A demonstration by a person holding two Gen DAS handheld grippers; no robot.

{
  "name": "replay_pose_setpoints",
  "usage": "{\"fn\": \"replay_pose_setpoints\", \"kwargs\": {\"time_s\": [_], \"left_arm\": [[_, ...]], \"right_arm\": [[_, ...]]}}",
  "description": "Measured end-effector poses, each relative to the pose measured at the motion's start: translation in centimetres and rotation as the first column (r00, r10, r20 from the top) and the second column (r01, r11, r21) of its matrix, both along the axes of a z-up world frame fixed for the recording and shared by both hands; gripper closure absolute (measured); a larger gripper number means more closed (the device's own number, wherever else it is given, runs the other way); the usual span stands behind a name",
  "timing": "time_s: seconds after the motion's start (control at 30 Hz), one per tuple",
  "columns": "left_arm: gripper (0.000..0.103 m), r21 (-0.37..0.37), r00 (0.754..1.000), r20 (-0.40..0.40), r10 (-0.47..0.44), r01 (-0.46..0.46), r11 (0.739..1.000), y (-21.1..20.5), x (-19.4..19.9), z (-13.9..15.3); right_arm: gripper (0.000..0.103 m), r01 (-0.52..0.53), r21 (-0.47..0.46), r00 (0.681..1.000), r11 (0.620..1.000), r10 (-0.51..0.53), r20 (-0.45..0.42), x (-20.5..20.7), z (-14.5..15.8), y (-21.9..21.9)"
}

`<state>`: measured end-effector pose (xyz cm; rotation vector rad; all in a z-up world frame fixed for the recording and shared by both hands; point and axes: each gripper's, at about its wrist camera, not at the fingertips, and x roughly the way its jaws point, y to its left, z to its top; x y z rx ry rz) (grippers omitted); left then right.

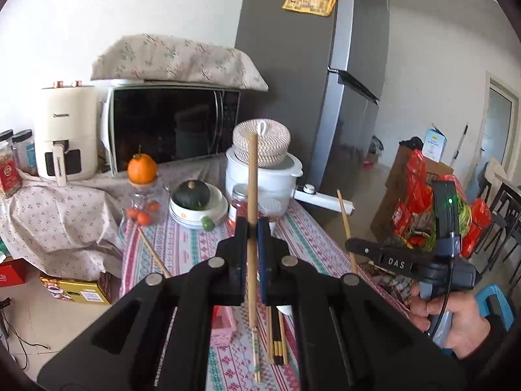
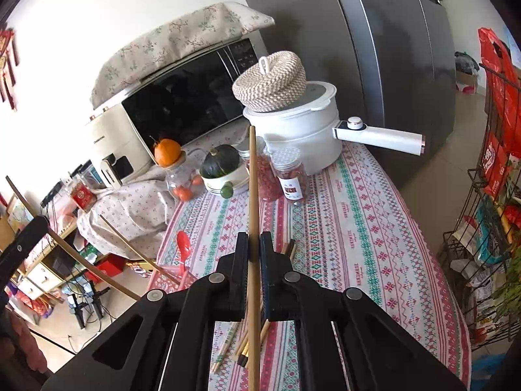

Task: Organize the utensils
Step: 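Carry both chopsticks over the pink basket and release them inside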

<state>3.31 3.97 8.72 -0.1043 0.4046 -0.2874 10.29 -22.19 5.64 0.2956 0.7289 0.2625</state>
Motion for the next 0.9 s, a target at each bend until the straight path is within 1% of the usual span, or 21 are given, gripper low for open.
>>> {"fn": "replay_pose_setpoints", "kwargs": {"time_s": [0.13, 0.27, 0.4, 0.57, 0.67, 0.73, 0.77, 0.8, 0.83, 0.87, 0.9], "left_arm": [[0.096, 0.002, 0.996, 0.039, 0.076, -0.076, 0.997, 1.4, 0.8, -0.9], [0.096, 0.008, 0.993, 0.029, 0.113, -0.113, 0.994, 2.3, 2.0, -2.8], [0.096, 0.047, 0.989, 0.038, 0.14, -0.141, 0.989, 2.5, 2.7, -4.7], [0.096, 0.048, 0.99, -0.012, 0.139, -0.139, 0.989, 3.1, 3.8, -6.7], [0.096, 0.042, 0.991, -0.054, 0.126, -0.123, 0.991, 3.2, 4.4, -7.8], [0.095, 0.054, 0.989, -0.097, 0.114, -0.109, 0.993, 3.1, 5.0, -8.5], [0.091, 0.055, 0.986, -0.12, 0.112, -0.106, 0.993, 3.1, 5.2, -8.8], [0.082, 0.05, 0.984, -0.145, 0.108, -0.101, 0.994, 3.2, 5.4, -8.9], [0.077, 0.042, 0.981, -0.16, 0.11, -0.104, 0.994, 3.3, 5.4, -9.0], [0.068, 0.034, 0.98, -0.166, 0.113, -0.109, 0.993, 3.5, 5.2, -9.0], [0.062, 0.028, 0.979, -0.169, 0.116, -0.113, 0.993, 3.6, 5.0, -8.8]], "right_arm": [[0.096, -0.017, 0.006, 1.0, 1.0, 0.017, 0.013, 0.4, -0.2, 1.6], [0.096, -0.025, 0.01, 1.0, 1.0, 0.025, 0.017, 0.7, -0.7, 2.9], [0.096, -0.03, 0.018, 0.999, 0.999, 0.029, 0.031, 1.0, -0.9, 4.0], [0.096, -0.043, 0.022, 0.997, 0.999, 0.041, 0.071, 1.0, -1.0, 5.1], [0.096, -0.052, 0.027, 0.993, 0.998, 0.049, 0.105, 1.0, -1.0, 5.8], [0.096, -0.058, 0.031, 0.99, 0.998, 0.054, 0.129, 1.1, -1.0, 6.3], [0.096, -0.06, 0.034, 0.989, 0.998, 0.054, 0.139, 1.1, -1.0, 6.7], [0.096, -0.062, 0.039, 0.987, 0.997, 0.055, 0.149, 1.1, -1.0, 6.9], [0.096, -0.063, 0.044, 0.986, 0.997, 0.056, 0.159, 1.1, -0.9, 7.2], [0.096, -0.064, 0.048, 0.984, 0.997, 0.055, 0.169, 1.1, -0.9, 7.5], [0.096, -0.065, 0.053, 0.982, 0.996, 0.055, 0.178, 1.2, -0.8, 7.8]]}}
